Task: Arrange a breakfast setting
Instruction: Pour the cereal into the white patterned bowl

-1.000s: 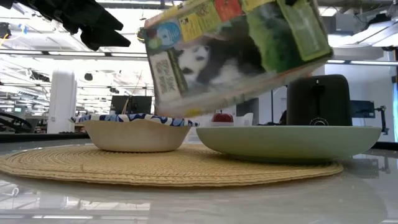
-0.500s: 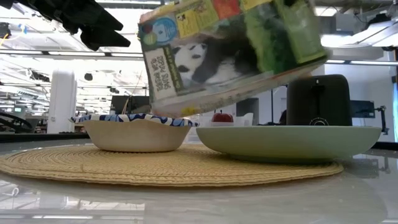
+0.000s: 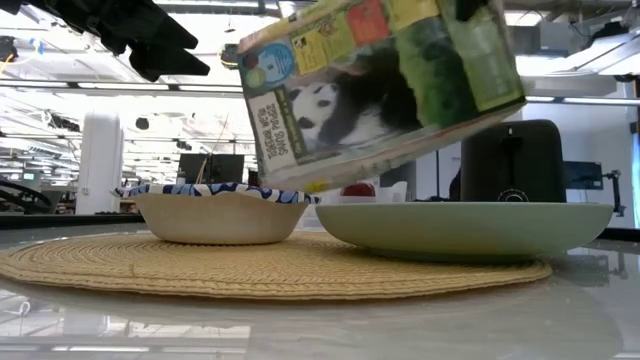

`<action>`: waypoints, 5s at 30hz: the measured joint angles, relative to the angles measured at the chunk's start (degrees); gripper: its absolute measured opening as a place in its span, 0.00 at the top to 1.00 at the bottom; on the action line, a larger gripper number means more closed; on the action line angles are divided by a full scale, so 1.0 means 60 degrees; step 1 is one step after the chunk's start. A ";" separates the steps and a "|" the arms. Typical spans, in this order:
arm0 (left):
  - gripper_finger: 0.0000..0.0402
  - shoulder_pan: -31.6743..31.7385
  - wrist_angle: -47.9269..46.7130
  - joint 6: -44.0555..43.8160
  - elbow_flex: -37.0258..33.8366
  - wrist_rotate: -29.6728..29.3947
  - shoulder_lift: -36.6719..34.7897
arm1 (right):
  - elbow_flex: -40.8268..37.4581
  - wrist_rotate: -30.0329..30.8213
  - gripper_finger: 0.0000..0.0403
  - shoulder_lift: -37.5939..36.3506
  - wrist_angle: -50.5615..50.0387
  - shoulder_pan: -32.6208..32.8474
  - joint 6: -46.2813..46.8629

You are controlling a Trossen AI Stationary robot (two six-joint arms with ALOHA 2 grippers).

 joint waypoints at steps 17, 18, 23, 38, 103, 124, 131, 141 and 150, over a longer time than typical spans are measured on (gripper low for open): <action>0.26 -0.0003 0.0007 -0.0016 0.0000 0.0018 0.0000 | 0.0197 0.0049 0.54 -0.0004 -0.0017 0.0049 0.0031; 0.26 -0.0004 -0.0006 -0.0016 0.0000 0.0018 0.0000 | 0.0206 0.0066 0.54 -0.0004 -0.0061 0.0047 -0.0171; 0.26 -0.0004 0.0001 0.0002 0.0000 0.0011 0.0000 | 0.0208 0.0112 0.54 -0.0004 -0.0151 0.0053 0.0093; 0.26 -0.0001 -0.0010 -0.0023 0.0000 0.0004 0.0000 | 0.0215 0.0344 0.54 -0.0087 0.0044 0.0088 -0.0025; 0.26 -0.0003 0.6107 0.1565 0.0004 -0.0012 0.3032 | -1.0313 0.0986 0.55 -0.6749 1.5453 -0.0151 -0.3027; 0.28 0.0223 1.0661 0.2177 0.0069 0.0776 0.4878 | -1.0316 0.0660 0.55 -0.3429 2.0159 -0.0418 -0.4151; 0.57 0.0372 1.0667 0.2330 0.0059 0.0809 0.4867 | -1.0313 0.0568 0.53 -0.2852 2.1003 -0.0519 -0.4069; 0.76 0.0375 1.0660 0.2854 0.0051 0.0794 0.4870 | -1.0306 0.0578 0.46 -0.2873 2.1062 -0.0519 -0.3869; 0.78 0.0375 0.9431 0.2994 0.0058 0.0456 0.3892 | -1.0282 0.1131 0.25 -0.4127 1.9404 -0.0185 -0.3812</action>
